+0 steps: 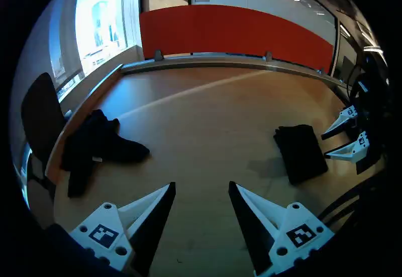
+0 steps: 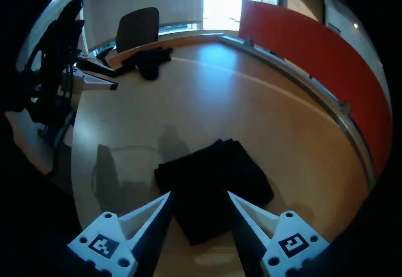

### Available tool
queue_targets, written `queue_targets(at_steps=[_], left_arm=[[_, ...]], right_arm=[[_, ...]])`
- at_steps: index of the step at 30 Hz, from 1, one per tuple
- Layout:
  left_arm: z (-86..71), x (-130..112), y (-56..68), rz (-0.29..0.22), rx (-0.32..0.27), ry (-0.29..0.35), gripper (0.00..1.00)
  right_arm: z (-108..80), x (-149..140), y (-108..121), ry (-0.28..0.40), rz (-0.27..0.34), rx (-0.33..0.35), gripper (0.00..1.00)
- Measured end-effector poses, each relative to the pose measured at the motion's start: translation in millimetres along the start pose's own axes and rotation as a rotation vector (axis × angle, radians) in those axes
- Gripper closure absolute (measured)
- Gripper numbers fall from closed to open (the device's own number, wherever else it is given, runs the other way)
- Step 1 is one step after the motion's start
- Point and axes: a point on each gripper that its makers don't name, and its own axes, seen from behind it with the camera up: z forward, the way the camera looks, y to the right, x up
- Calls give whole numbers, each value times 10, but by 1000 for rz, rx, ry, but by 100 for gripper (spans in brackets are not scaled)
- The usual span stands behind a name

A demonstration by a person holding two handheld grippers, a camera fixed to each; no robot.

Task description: Fold towel

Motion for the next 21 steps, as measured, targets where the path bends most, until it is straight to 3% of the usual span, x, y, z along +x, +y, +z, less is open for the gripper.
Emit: queue_targets(at_steps=[21], left_arm=[[-6,-36,59,9,-6,-1,22]], right_arm=[[-3,-727,-44,-105,54,-24,32]])
